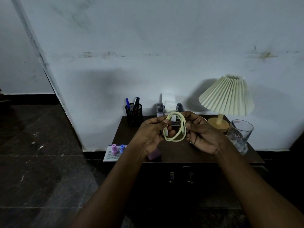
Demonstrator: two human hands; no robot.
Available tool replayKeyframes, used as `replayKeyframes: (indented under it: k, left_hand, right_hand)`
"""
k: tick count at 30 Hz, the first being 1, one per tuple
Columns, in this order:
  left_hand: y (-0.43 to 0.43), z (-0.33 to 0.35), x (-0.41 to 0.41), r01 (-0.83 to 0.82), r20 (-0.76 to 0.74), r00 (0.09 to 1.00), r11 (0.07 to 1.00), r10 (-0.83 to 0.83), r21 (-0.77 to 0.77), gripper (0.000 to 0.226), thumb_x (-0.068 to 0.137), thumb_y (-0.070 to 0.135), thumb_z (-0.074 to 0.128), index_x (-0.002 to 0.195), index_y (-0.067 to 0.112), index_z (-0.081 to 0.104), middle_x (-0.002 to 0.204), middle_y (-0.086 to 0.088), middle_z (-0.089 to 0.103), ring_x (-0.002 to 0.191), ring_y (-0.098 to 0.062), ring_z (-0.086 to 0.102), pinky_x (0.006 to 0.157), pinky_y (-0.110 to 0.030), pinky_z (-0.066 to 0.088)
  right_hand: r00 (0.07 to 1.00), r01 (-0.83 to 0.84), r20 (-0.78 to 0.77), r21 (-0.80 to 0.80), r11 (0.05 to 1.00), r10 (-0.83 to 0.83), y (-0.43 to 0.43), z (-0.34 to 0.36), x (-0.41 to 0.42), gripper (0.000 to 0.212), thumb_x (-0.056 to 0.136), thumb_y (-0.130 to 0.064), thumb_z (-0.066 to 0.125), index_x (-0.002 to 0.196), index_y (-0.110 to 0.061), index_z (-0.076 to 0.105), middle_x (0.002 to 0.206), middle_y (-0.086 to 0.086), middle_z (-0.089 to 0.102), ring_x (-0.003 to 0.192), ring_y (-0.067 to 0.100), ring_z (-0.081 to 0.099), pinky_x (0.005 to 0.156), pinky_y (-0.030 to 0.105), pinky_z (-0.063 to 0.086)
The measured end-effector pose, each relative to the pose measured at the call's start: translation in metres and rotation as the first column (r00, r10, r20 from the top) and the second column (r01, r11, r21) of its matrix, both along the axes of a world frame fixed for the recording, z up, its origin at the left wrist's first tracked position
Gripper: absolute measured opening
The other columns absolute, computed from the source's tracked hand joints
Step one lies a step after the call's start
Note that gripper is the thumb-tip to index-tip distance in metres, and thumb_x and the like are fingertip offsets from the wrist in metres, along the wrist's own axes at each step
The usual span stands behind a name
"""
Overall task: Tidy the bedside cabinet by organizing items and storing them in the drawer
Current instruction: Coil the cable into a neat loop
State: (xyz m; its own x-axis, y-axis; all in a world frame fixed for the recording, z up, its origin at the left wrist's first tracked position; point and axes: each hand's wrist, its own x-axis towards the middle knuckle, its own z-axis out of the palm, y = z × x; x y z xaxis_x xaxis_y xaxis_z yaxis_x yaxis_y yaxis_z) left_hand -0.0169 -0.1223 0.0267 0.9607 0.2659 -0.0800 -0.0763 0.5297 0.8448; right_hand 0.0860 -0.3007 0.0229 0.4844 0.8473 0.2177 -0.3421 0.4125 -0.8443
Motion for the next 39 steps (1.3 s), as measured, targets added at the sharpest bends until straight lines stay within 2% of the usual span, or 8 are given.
replayKeyframes:
  k: [10,16,23,26,30,34,36,39]
  left_hand:
    - [0.007,0.000,0.000,-0.002,0.014,1.000,1.000,0.003,-0.026,0.015,0.094,-0.001,0.066,0.106,-0.003,0.075,0.091,-0.014,0.075,0.071,-0.019,0.072,0.063,-0.035,0.064]
    - [0.011,-0.003,0.004,-0.118,-0.034,0.993,0.990,0.116,-0.081,0.016,0.092,-0.002,0.068,0.107,-0.006,0.071,0.085,-0.014,0.075,0.071,-0.019,0.071,0.068,-0.035,0.064]
    - [0.011,-0.001,0.004,-0.093,-0.036,0.995,0.994,0.090,-0.065,0.015,0.096,-0.005,0.061,0.107,-0.008,0.070,0.080,-0.012,0.073,0.059,-0.012,0.063,0.050,-0.018,0.052]
    - [0.008,-0.004,0.008,-0.177,-0.017,0.984,0.978,0.176,-0.109,0.013,0.093,-0.007,0.064,0.104,-0.010,0.071,0.084,-0.016,0.074,0.066,-0.018,0.068,0.055,-0.021,0.058]
    - [0.003,-0.011,0.012,-0.310,-0.008,0.951,0.951,0.310,-0.019,0.014,0.090,-0.005,0.070,0.104,-0.007,0.075,0.091,-0.017,0.079,0.078,-0.024,0.074,0.069,-0.032,0.063]
    - [0.010,-0.012,0.012,-0.363,0.026,0.932,0.926,0.363,0.098,0.010,0.090,-0.001,0.073,0.094,0.005,0.080,0.089,-0.013,0.080,0.071,-0.017,0.073,0.062,-0.026,0.060]
    - [0.011,-0.013,0.013,-0.337,0.045,0.941,0.929,0.335,0.150,0.012,0.090,-0.001,0.073,0.100,0.002,0.079,0.091,-0.015,0.079,0.071,-0.017,0.071,0.067,-0.028,0.059]
    - [0.013,-0.013,0.013,-0.254,0.054,0.967,0.944,0.248,0.208,0.016,0.090,-0.003,0.072,0.105,-0.001,0.078,0.095,-0.016,0.078,0.075,-0.018,0.069,0.071,-0.028,0.057]
  right_hand:
    - [0.997,0.074,0.005,0.010,0.997,-0.074,0.000,-0.001,0.001,0.024,0.086,0.001,0.069,0.107,-0.010,0.073,0.108,0.013,0.076,0.097,0.025,0.076,0.082,0.039,0.064]
    - [0.936,0.346,0.149,-0.207,0.915,-0.320,0.006,-0.001,0.004,0.027,0.092,0.009,0.060,0.113,-0.003,0.069,0.102,0.015,0.073,0.091,0.031,0.068,0.070,0.037,0.062]
    - [0.847,0.453,0.373,-0.130,0.882,-0.380,0.010,-0.003,-0.001,0.025,0.090,0.016,0.063,0.103,-0.004,0.071,0.092,0.008,0.075,0.082,0.018,0.070,0.072,0.029,0.059]
    - [0.912,0.375,0.239,-0.162,0.913,-0.332,0.015,-0.005,-0.004,0.025,0.077,0.003,0.077,0.099,-0.006,0.073,0.096,0.016,0.075,0.082,0.023,0.073,0.067,0.028,0.061]
    - [0.966,0.217,-0.088,-0.238,0.947,-0.244,0.021,-0.006,-0.006,0.028,0.080,0.000,0.070,0.108,0.000,0.069,0.098,0.018,0.077,0.085,0.026,0.078,0.075,0.038,0.065]
    - [0.962,0.032,-0.248,-0.309,0.950,-0.113,0.014,-0.002,0.002,0.030,0.094,-0.032,0.061,0.107,-0.011,0.078,0.094,0.013,0.077,0.090,0.030,0.075,0.104,0.061,0.049]
    - [0.974,0.007,-0.215,-0.298,0.955,-0.075,0.013,0.002,0.001,0.042,0.090,-0.045,0.069,0.117,-0.013,0.073,0.086,0.005,0.072,0.082,0.023,0.071,0.098,0.050,0.051]
    - [0.965,0.251,0.014,-0.332,0.909,-0.262,0.014,0.004,-0.001,0.034,0.084,-0.016,0.081,0.113,-0.008,0.067,0.082,0.005,0.068,0.067,0.014,0.068,0.067,0.032,0.057]
